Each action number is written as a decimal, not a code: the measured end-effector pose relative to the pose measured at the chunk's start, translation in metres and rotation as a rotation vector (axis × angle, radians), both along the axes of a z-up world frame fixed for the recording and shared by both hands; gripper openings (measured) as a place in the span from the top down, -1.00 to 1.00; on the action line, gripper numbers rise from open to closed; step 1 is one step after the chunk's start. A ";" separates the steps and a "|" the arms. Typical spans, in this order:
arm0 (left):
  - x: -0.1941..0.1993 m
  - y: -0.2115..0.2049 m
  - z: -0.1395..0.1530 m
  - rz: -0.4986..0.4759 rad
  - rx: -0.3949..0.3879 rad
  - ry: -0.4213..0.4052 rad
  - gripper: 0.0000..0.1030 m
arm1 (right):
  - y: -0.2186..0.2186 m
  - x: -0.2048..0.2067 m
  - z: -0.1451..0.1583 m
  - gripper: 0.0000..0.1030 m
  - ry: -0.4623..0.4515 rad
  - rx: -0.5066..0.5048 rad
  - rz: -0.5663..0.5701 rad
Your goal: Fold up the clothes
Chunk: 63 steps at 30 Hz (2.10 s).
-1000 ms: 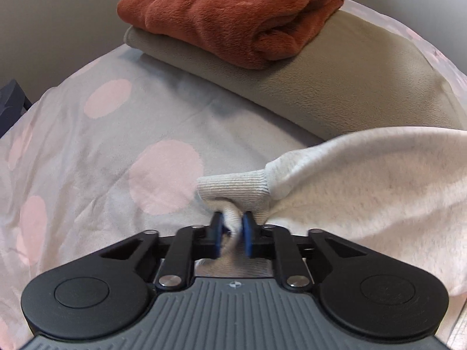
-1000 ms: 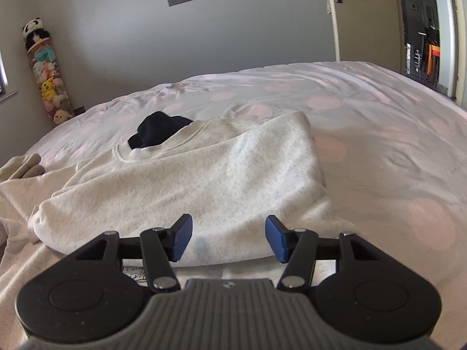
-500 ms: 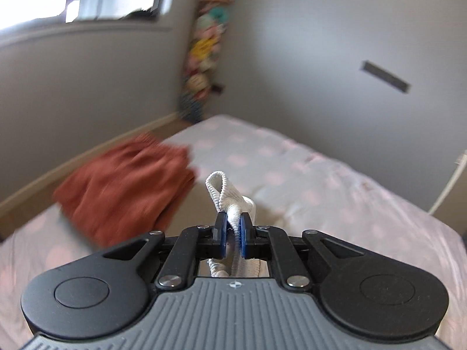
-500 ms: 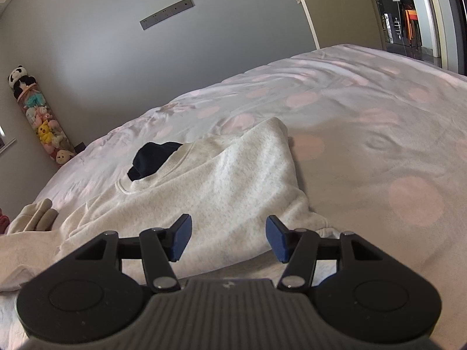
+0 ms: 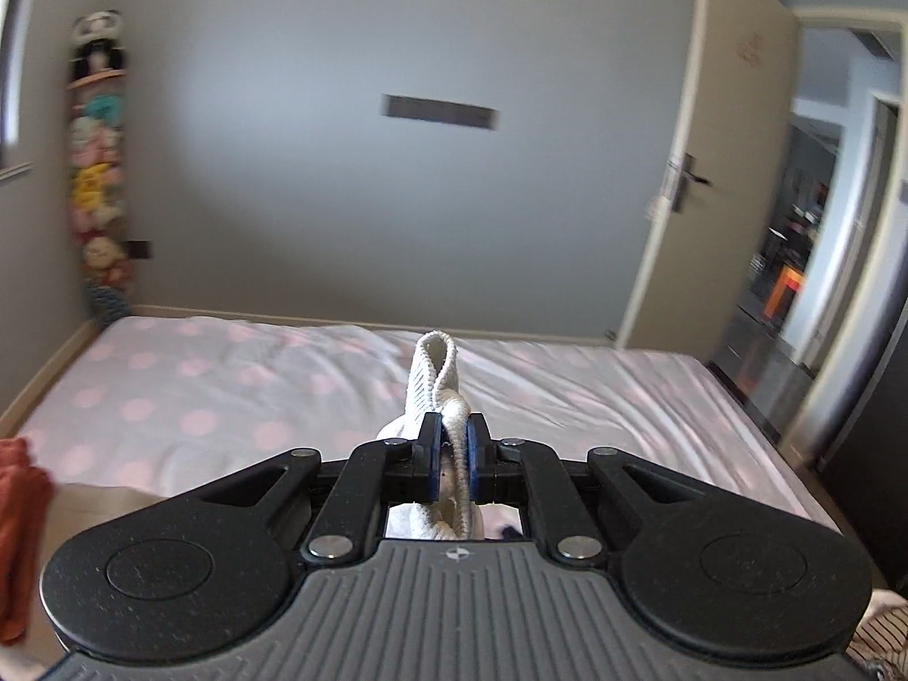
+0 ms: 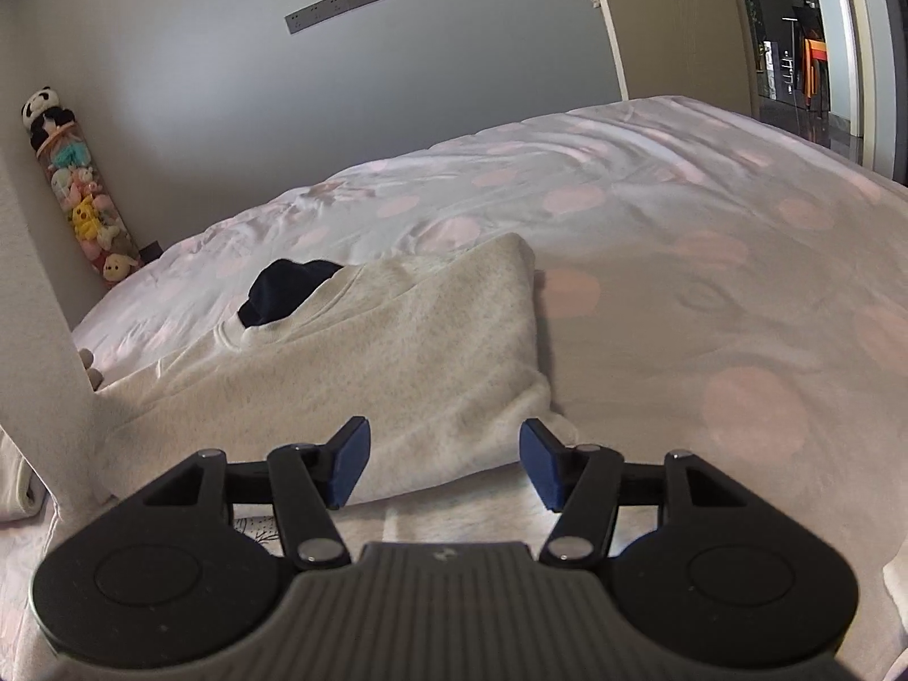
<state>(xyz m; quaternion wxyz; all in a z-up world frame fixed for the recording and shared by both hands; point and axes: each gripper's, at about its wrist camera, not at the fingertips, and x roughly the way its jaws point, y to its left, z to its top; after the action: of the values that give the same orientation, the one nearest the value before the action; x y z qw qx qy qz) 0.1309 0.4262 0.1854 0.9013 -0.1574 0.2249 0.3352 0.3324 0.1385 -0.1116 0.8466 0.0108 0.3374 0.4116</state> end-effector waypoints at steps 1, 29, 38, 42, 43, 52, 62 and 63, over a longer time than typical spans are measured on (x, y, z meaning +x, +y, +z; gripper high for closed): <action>0.018 -0.005 -0.009 -0.029 -0.005 0.010 0.87 | -0.002 0.002 0.000 -0.20 0.002 0.006 -0.008; 0.212 -0.085 -0.280 -0.518 -0.402 0.292 0.70 | -0.003 0.036 -0.020 -0.19 -0.008 -0.017 -0.111; 0.074 -0.024 -0.257 -0.269 -0.217 0.292 0.65 | -0.004 0.032 -0.016 0.25 -0.036 0.014 -0.106; 0.005 0.014 -0.269 -0.102 -0.234 0.295 0.65 | 0.005 0.025 -0.015 0.37 -0.063 0.030 -0.059; -0.007 0.022 -0.274 -0.070 -0.238 0.294 0.65 | 0.008 0.023 -0.015 0.39 -0.069 0.033 -0.047; -0.087 0.061 -0.307 0.097 -0.226 0.261 0.65 | 0.029 0.011 -0.027 0.37 -0.107 -0.035 -0.001; -0.107 0.006 -0.330 -0.073 0.040 0.465 0.13 | 0.045 0.006 -0.036 0.36 -0.121 -0.087 0.014; -0.105 0.002 -0.336 -0.093 0.059 0.483 0.13 | 0.046 0.004 -0.036 0.36 -0.125 -0.090 0.016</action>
<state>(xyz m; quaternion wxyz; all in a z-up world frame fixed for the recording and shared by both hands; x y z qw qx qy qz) 0.0257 0.4284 -0.1503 0.8399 -0.0358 0.4311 0.3276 0.3368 0.1842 -0.1476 0.8623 -0.0557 0.3022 0.4026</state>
